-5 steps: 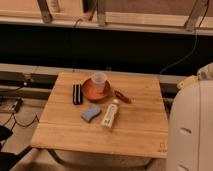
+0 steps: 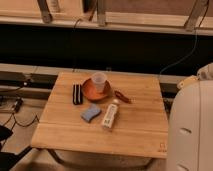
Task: Stand the bottle upright
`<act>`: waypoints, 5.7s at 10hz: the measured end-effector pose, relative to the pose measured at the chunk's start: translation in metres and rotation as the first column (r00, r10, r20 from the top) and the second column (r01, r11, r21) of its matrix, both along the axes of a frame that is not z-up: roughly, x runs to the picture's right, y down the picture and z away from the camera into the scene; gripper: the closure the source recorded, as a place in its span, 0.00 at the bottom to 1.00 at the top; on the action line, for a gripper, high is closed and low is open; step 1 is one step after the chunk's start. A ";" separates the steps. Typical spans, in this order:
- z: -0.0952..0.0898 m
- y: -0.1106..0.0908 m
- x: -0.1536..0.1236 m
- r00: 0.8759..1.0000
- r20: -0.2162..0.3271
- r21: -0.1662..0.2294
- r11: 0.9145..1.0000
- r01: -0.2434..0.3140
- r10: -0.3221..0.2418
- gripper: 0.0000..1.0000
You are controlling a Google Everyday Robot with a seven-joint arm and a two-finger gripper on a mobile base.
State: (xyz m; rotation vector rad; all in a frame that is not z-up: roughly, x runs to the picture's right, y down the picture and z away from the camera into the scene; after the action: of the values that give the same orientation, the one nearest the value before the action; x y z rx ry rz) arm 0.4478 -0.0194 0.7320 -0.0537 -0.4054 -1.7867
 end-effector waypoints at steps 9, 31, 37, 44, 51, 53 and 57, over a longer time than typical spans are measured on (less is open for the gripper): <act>0.000 0.000 0.000 1.000 0.000 0.000 1.000 0.000 0.000 0.20; 0.000 0.121 -0.326 0.563 0.465 0.042 0.652 0.757 -0.684 0.20; 0.004 0.133 -0.302 0.699 0.444 -0.044 0.766 0.642 -0.561 0.20; 0.044 0.067 -0.330 0.961 0.269 -0.038 0.997 0.074 -0.061 0.20; 0.050 0.102 -0.380 0.936 0.286 -0.049 0.973 0.226 -0.203 0.20; 0.060 0.113 -0.404 0.941 0.280 -0.082 0.972 0.220 -0.190 0.20; 0.084 0.122 -0.437 0.962 0.240 -0.132 0.977 0.166 -0.131 0.20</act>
State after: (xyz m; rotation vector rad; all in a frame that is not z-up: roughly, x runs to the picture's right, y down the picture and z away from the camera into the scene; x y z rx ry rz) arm 0.0109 0.1025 0.8156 0.0171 -0.7202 -1.9148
